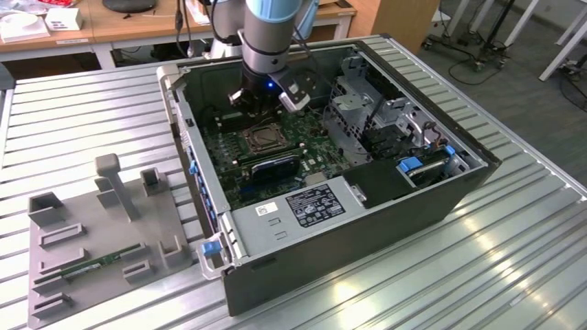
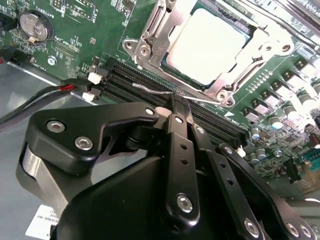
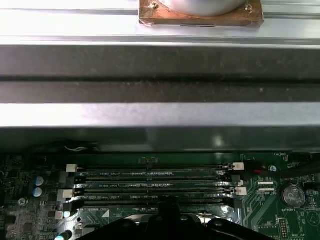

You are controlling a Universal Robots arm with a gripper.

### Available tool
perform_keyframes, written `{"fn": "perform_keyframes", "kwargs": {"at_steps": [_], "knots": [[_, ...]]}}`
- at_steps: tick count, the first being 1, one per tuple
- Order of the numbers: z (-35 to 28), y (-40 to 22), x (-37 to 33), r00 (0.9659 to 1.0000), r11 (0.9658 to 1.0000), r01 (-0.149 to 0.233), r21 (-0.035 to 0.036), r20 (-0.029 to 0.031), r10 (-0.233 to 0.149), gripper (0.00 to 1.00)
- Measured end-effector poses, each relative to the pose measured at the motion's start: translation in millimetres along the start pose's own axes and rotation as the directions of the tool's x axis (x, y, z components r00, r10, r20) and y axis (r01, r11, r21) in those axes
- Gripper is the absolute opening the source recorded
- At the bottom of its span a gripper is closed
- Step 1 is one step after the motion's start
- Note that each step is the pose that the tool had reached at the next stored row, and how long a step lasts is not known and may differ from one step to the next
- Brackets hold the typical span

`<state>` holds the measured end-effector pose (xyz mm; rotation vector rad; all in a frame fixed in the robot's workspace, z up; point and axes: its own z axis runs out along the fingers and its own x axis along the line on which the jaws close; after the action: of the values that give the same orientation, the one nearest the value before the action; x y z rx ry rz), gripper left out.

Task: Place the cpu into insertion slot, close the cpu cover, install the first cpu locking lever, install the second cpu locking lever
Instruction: 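Install the first cpu locking lever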

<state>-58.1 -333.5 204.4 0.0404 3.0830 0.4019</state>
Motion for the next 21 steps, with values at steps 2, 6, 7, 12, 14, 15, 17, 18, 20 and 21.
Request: {"fn": "perform_keyframes", "kwargs": {"at_steps": [2,6,7,12,14,15,17,18,20,21], "knots": [[1.7,-0.5,-0.3,1.0000,1.0000,-0.001,0.0001,0.0001,0.001,0.11],[5.0,-1.3,-0.9,1.0000,1.0000,-0.002,0.0001,0.0006,0.002,0.11],[5.5,-1.5,-1.0,1.0000,1.0000,-0.002,0.0001,0.0007,0.002,0.11],[8.2,-2.2,-1.4,1.0000,1.0000,-0.003,0.0001,0.0008,0.003,0.11],[9.5,-2.5,-1.5,1.0000,1.0000,-0.003,0.0001,0.0009,0.003,0.11],[10.1,-2.7,-1.6,1.0000,1.0000,-0.003,0.0001,0.0009,0.003,0.11],[10.9,-2.9,-1.6,1.0000,1.0000,-0.003,0.0002,0.0008,0.003,0.11],[11.0,-2.9,-1.6,1.0000,1.0000,-0.003,0.0003,0.0008,0.003,0.11],[11.1,-3.0,-1.7,1.0000,1.0000,-0.003,0.0003,0.0009,0.003,0.11],[11.2,-3.0,-1.7,1.0000,1.0000,-0.003,0.0001,0.0009,0.003,0.11]]}}
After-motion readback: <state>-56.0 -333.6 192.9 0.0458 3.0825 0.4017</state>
